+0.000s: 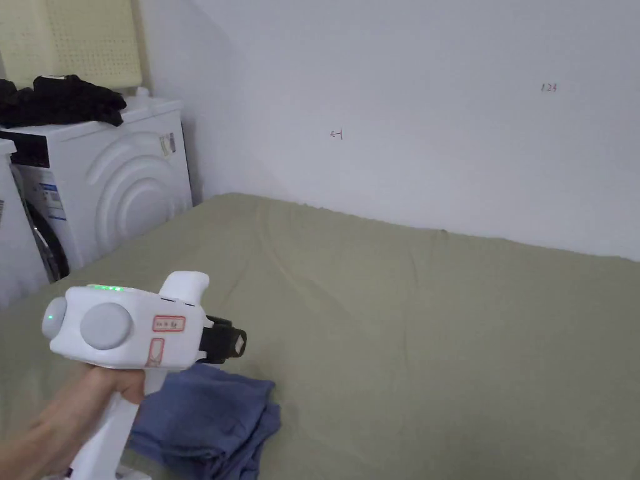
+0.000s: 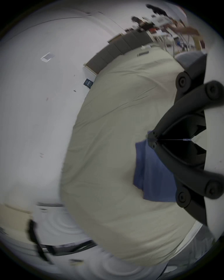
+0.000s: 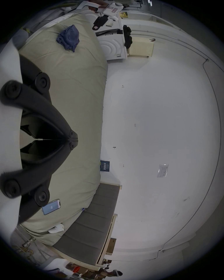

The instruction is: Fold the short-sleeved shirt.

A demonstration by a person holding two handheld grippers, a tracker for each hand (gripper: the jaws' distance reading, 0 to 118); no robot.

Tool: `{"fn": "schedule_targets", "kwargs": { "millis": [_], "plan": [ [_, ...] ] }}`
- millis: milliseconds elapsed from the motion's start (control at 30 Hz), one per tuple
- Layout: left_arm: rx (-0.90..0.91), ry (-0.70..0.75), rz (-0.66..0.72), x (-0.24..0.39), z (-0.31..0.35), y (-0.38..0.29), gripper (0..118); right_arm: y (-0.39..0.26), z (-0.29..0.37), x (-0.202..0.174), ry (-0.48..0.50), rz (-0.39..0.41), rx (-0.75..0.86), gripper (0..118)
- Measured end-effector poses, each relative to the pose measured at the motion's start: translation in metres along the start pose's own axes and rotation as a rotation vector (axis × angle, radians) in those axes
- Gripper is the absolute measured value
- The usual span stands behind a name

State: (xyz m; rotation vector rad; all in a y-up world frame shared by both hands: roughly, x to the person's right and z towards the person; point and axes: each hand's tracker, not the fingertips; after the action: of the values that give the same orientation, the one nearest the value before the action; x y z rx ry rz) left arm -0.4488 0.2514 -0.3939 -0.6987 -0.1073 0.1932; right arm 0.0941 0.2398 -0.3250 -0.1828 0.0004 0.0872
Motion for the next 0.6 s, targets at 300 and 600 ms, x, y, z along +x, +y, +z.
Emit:
{"fn": "schedule_targets", "kwargs": {
  "millis": [300,600],
  "plan": [
    [0.37,0.045,-0.035,0.154,0.01,-0.022,0,0.023,0.004,0.007,0.052,0.008,0.023,1],
    [0.548,0.168,-0.103,0.251,0.04,-0.064,0,0.025,0.013,0.002,0.048,-0.026,0.052,1]
  ]
}}
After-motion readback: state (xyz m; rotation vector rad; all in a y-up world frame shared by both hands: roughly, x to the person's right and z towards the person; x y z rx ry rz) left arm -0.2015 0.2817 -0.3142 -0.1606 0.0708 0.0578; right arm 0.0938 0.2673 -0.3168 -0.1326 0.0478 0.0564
